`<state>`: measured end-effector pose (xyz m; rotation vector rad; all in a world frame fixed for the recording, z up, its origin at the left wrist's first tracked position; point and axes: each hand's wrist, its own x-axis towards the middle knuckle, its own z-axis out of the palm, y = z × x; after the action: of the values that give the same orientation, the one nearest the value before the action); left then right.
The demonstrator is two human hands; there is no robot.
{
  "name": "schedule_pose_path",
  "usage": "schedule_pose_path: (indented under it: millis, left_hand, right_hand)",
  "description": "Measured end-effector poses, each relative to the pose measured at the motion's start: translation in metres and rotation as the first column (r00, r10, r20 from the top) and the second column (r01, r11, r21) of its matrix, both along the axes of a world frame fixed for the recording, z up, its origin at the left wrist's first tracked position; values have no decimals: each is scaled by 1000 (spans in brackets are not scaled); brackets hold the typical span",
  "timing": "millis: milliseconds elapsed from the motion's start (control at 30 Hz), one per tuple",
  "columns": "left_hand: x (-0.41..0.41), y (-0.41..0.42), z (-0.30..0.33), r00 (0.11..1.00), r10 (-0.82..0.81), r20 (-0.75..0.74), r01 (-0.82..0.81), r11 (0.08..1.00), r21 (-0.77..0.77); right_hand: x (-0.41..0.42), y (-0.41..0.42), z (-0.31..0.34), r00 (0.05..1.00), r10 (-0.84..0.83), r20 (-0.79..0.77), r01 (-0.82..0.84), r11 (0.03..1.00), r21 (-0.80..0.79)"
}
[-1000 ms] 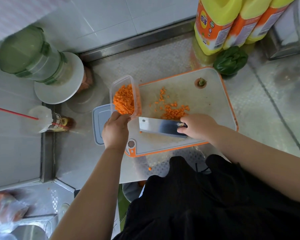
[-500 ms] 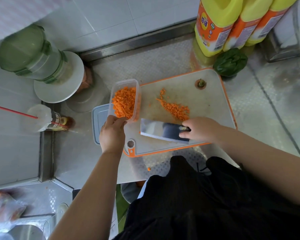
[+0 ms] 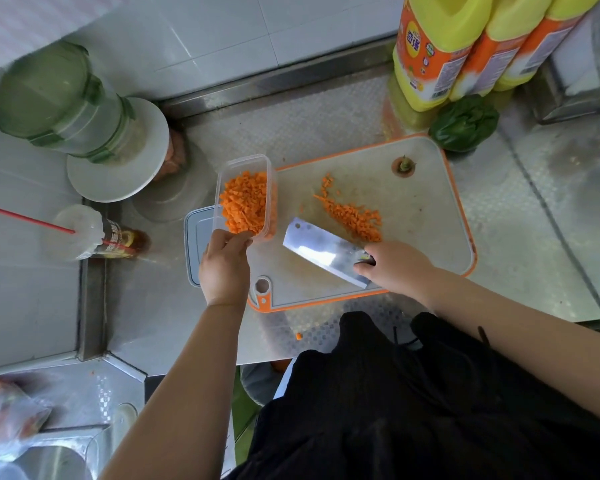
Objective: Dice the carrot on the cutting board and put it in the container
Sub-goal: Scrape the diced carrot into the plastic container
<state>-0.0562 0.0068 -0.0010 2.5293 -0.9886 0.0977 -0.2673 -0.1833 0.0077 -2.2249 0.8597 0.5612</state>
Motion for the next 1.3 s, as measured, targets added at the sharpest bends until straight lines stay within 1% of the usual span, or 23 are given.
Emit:
schedule_pose_path:
  millis: [100, 233, 300, 400, 467, 533, 567, 600, 633, 667, 733, 800, 833, 933, 1000, 1133, 1200, 1233, 1300]
  left_hand:
    - [-1, 6, -3, 1000, -26, -1, 26, 1000, 10]
    - [-7, 13, -6, 998, -55, 24, 53, 997, 52]
    - [-12, 13, -7, 994, -93, 56, 90, 994, 61]
    - [-21, 10, -7, 992, -94, 86, 90, 995, 53]
    - [-31, 5, -4, 979, -136, 153, 143, 989, -36]
    - [-44, -12, 1, 957, -238, 166, 263, 953, -150]
    - [-52, -24, 4, 945, -301, 127, 322, 926, -198]
    - [-61, -37, 5, 933, -355, 55, 357, 903, -237]
    - [-71, -52, 8, 925, -376, -44, 353, 898, -261]
    - [-79, -65, 10, 921, -356, -158, 306, 913, -270]
    - [-93, -85, 11, 894, -225, -388, 127, 956, -263]
    - [-97, -97, 6, 798, -106, -594, -36, 974, -222]
    - [-95, -101, 2, 761, -65, -646, -84, 977, -197]
    - [-87, -105, -7, 719, 10, -695, -164, 974, -155]
    - [-83, -102, -10, 705, 30, -708, -193, 970, -151]
    - [-80, -90, -16, 751, 20, -660, -200, 960, -198]
    - [-80, -90, -18, 779, 12, -627, -157, 972, -176]
    - [-80, -91, -18, 807, -8, -591, -106, 982, -157]
    - [-75, -97, -23, 875, -97, -474, 47, 992, -115]
  right_hand:
    - [-2, -7, 2, 998, -68, 5, 68, 998, -12]
    - [-8, -22, 5, 972, -231, 51, 233, 971, -44]
    - [-10, -27, 5, 961, -265, 86, 271, 959, -77]
    - [-9, -30, 8, 940, -296, 169, 312, 947, -81]
    - [-8, -33, 13, 928, -282, 246, 323, 935, -148]
    - [-5, -39, 20, 911, -248, 328, 337, 908, -249]
    - [-3, -44, 23, 908, -222, 354, 333, 897, -291]
    - [-1, -49, 25, 907, -198, 372, 324, 891, -319]
    - [2, -54, 25, 907, -181, 380, 315, 891, -327]
    - [4, -60, 23, 909, -171, 379, 302, 898, -320]
    - [7, -67, 16, 921, -144, 362, 264, 914, -310]
    - [9, -69, 8, 943, -88, 321, 200, 921, -334]
    - [10, -68, 4, 953, -64, 295, 172, 919, -354]
    - [9, -64, 1, 971, -38, 237, 126, 920, -371]
    - [1, -61, 0, 974, -12, 227, 98, 923, -371]
    - [-24, -58, 4, 981, 27, 191, 36, 948, -316]
    - [-35, -59, 7, 989, 21, 146, 19, 963, -271]
    - [-40, -60, 8, 989, -6, 147, 43, 968, -248]
    - [-46, -60, 10, 971, -138, 197, 173, 970, -171]
